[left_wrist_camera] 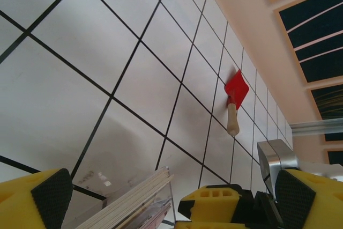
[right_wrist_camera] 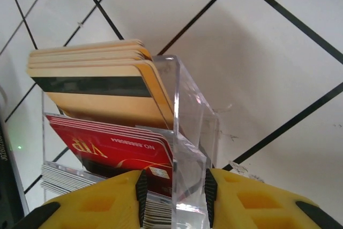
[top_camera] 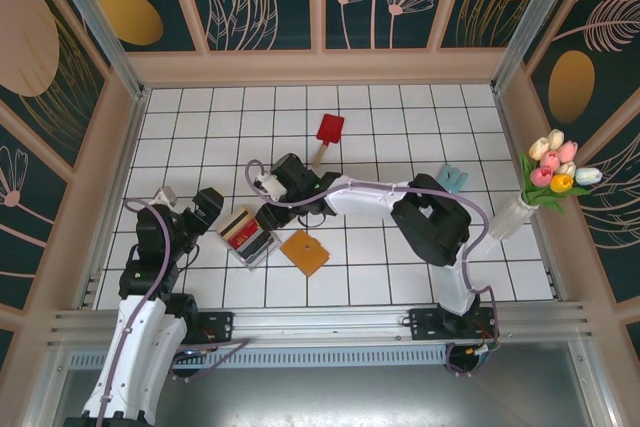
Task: Put the credit cards into the card holder
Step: Move the storage box to the center of the table.
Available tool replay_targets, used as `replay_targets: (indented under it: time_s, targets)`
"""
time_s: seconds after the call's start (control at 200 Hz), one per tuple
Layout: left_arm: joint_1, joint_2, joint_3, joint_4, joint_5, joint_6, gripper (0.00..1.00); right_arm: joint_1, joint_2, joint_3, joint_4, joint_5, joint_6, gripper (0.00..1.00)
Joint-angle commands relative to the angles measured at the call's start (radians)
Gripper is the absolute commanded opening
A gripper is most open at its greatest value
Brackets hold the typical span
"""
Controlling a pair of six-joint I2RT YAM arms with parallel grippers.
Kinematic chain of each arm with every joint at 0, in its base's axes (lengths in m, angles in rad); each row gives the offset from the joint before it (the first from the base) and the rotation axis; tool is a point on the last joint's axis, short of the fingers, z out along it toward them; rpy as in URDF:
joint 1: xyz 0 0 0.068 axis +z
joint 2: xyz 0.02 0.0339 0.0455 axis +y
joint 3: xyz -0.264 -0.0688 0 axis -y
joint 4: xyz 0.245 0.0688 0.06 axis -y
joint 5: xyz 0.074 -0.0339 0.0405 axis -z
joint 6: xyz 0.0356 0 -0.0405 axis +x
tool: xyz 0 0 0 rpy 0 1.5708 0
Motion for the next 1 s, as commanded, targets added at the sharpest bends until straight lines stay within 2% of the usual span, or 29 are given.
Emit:
replay_targets:
  time_s: [0.0,0.39,0.656,0.996]
  targets:
    - [0.004,-0.007,-0.008,-0.021,-0.018,0.027,0.99,0.010,0.024,0.046,-0.049,0.015,-0.035,0.35]
    - [0.004,-0.014,-0.033,0.004,-0.008,0.022,0.99,0.018,0.071,0.089,-0.067,0.058,-0.039,0.30]
    - [0.004,-0.015,-0.042,0.004,-0.009,0.027,0.99,0.027,0.079,0.106,-0.103,0.116,-0.050,0.15]
    - [0.004,-0.005,-0.037,0.031,0.006,0.032,0.99,0.033,-0.024,0.035,-0.033,0.363,-0.003,0.03]
